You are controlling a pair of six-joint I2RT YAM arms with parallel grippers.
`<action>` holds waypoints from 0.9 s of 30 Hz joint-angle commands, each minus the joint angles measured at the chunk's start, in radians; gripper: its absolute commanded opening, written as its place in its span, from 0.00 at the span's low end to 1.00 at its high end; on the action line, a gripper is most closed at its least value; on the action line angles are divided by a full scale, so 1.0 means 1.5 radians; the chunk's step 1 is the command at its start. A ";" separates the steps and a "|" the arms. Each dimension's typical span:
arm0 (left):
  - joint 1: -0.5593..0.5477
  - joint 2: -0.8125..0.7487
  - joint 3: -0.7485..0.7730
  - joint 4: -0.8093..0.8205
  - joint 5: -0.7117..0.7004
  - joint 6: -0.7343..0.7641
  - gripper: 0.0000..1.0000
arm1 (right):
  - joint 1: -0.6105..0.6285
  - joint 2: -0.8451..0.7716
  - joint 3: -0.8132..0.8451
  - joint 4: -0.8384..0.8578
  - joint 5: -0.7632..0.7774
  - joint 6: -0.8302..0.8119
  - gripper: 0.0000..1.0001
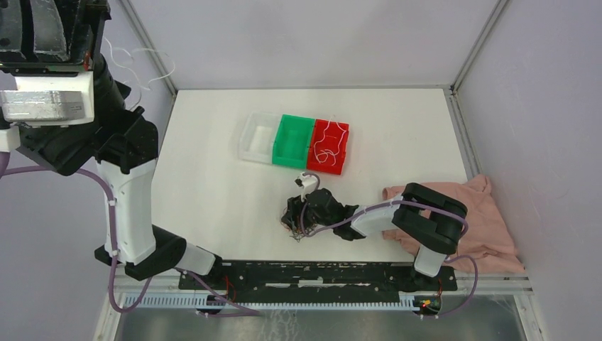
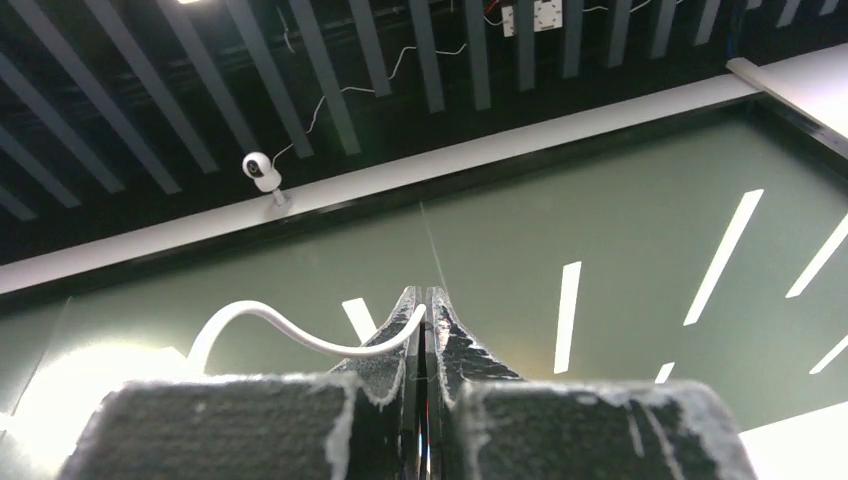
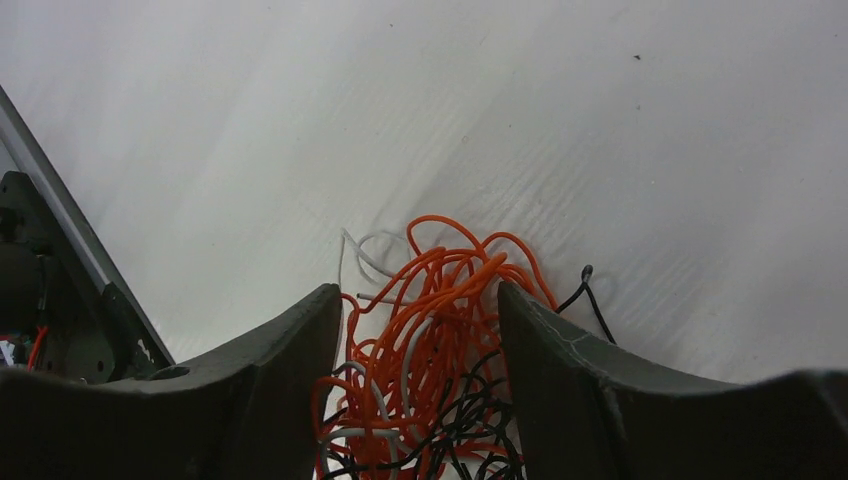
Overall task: Untangle the cables
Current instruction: Untie the cable, then place the cable in the bin.
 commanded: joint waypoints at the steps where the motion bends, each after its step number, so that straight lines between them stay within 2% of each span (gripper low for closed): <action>1: -0.001 -0.020 0.011 -0.017 -0.030 0.022 0.03 | 0.003 -0.021 -0.042 0.044 0.022 0.025 0.69; 5: -0.001 -0.110 -0.141 -0.120 0.007 -0.049 0.03 | 0.003 -0.093 0.007 -0.024 0.015 0.002 0.84; 9: -0.001 -0.171 -0.245 -0.308 0.078 -0.126 0.03 | 0.003 -0.188 0.104 -0.144 0.010 -0.043 0.88; 12: -0.002 -0.207 -0.319 -0.375 0.142 -0.187 0.03 | 0.003 -0.246 0.177 -0.213 0.006 -0.086 0.93; 16: -0.001 -0.247 -0.408 -0.404 0.177 -0.271 0.03 | 0.003 -0.294 0.264 -0.263 -0.017 -0.133 0.97; 22: -0.002 -0.276 -0.486 -0.438 0.206 -0.362 0.03 | 0.003 -0.307 0.350 -0.242 -0.072 -0.175 0.98; 27: -0.002 -0.293 -0.525 -0.440 0.223 -0.393 0.03 | 0.003 -0.289 0.395 -0.217 -0.121 -0.179 0.96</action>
